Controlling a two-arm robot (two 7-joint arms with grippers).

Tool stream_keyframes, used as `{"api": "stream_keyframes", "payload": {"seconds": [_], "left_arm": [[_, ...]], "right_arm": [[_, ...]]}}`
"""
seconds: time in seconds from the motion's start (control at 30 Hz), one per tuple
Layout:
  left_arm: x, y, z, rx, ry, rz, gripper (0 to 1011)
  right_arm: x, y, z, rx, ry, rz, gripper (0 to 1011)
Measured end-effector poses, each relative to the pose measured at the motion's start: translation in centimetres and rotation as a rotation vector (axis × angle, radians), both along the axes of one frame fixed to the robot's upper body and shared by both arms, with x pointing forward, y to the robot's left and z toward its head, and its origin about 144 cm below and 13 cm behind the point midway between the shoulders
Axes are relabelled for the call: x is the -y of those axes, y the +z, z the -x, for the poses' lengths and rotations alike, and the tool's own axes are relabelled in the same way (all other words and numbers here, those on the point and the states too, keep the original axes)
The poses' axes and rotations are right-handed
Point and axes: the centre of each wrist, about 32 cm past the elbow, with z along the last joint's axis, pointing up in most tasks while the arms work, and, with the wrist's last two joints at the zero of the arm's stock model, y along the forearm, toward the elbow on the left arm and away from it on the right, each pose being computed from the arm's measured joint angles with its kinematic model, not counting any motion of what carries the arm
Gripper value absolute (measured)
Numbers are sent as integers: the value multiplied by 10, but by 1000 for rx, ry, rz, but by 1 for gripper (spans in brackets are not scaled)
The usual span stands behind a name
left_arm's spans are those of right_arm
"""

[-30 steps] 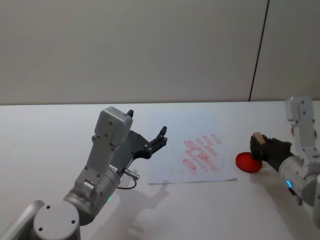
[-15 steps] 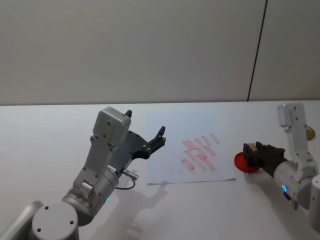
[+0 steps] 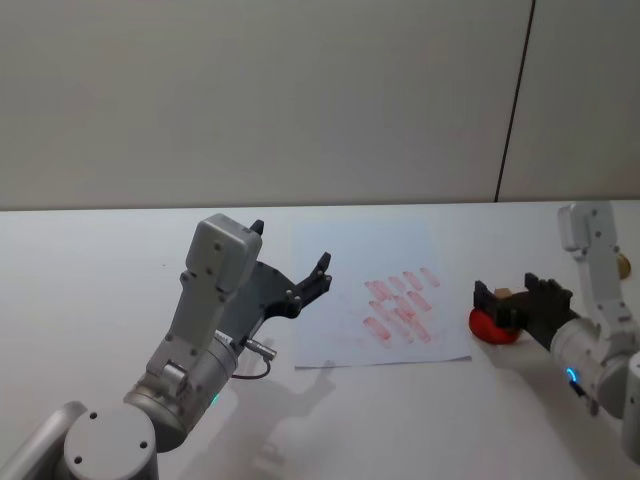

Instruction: Use the one hand to pick up the stamp and affix it onto the A4 paper.

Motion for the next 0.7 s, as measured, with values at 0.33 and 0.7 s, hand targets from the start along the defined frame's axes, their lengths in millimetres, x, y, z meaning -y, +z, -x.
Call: {"api": "stream_keyframes", "payload": {"seconds": [0.33, 0.7], "left_arm": [[0, 0, 0, 0, 0, 0, 993], [0, 0, 0, 0, 0, 0, 993]], "right_arm": [[3, 13, 16, 116, 2, 2, 1001], [11, 23, 38, 226, 1, 7, 1001]]}}
